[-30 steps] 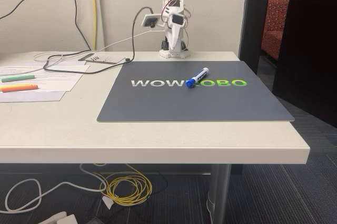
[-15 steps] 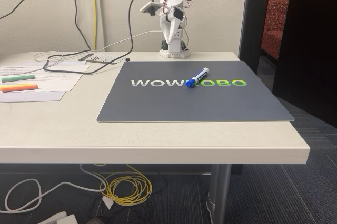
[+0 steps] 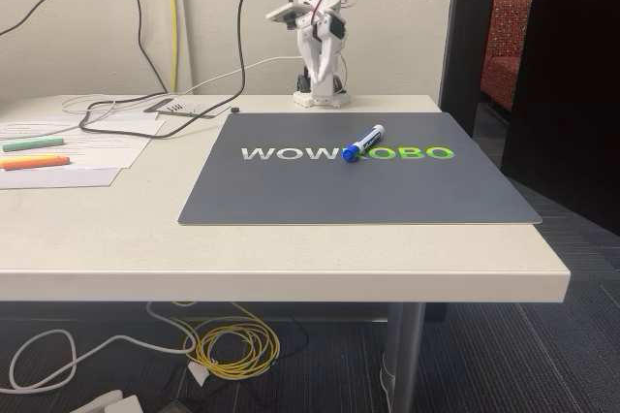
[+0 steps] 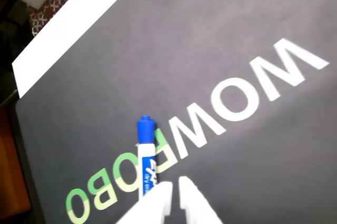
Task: Pick up the blue marker.
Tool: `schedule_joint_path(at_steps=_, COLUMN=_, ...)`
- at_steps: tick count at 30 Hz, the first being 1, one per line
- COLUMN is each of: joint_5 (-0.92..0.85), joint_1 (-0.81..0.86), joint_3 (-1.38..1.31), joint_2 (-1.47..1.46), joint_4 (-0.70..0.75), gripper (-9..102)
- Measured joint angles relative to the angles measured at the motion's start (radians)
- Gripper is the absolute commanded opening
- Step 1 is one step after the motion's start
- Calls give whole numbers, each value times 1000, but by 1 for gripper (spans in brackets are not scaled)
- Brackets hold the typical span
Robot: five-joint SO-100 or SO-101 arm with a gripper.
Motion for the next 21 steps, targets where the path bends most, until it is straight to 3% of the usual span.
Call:
schedule_joint_path(at_steps=14, joint_5=189, joint_1=-153, joint_3=-172, joint_2=-221, joint_4=75, gripper=2)
schedule_joint_path(at_steps=21, joint_5=66, joint_1=-212, joint_3=-204, joint_2=-321, joint_4=103, gripper=8)
